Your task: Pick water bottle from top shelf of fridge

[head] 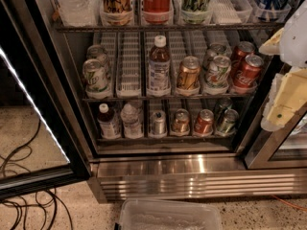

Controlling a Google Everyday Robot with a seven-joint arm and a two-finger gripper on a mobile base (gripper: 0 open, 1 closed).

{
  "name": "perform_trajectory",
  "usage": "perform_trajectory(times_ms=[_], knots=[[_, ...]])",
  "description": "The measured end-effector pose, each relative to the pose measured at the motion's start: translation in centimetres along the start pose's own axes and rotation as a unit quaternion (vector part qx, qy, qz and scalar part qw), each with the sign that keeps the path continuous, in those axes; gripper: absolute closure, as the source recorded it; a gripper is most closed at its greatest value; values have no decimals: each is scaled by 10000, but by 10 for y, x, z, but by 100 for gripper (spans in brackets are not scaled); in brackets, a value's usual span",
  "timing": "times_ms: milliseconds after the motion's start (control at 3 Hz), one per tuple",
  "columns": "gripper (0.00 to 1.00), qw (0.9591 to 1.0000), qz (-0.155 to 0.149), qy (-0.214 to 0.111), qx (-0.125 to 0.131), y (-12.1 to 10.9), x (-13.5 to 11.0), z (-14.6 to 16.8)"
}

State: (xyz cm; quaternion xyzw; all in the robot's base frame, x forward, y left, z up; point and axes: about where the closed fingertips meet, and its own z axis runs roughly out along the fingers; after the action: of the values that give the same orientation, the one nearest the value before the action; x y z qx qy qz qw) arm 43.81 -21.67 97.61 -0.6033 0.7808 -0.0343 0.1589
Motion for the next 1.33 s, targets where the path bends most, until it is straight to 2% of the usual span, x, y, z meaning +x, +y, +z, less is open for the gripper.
perform_trajectory(times_ms=[667,1000,1333], knots=[[0,9999,21,-90,51,-2,-9,0],[0,9996,111,-186,162,-6,-17,1],[0,9946,613,-803,256,-14,-40,15]])
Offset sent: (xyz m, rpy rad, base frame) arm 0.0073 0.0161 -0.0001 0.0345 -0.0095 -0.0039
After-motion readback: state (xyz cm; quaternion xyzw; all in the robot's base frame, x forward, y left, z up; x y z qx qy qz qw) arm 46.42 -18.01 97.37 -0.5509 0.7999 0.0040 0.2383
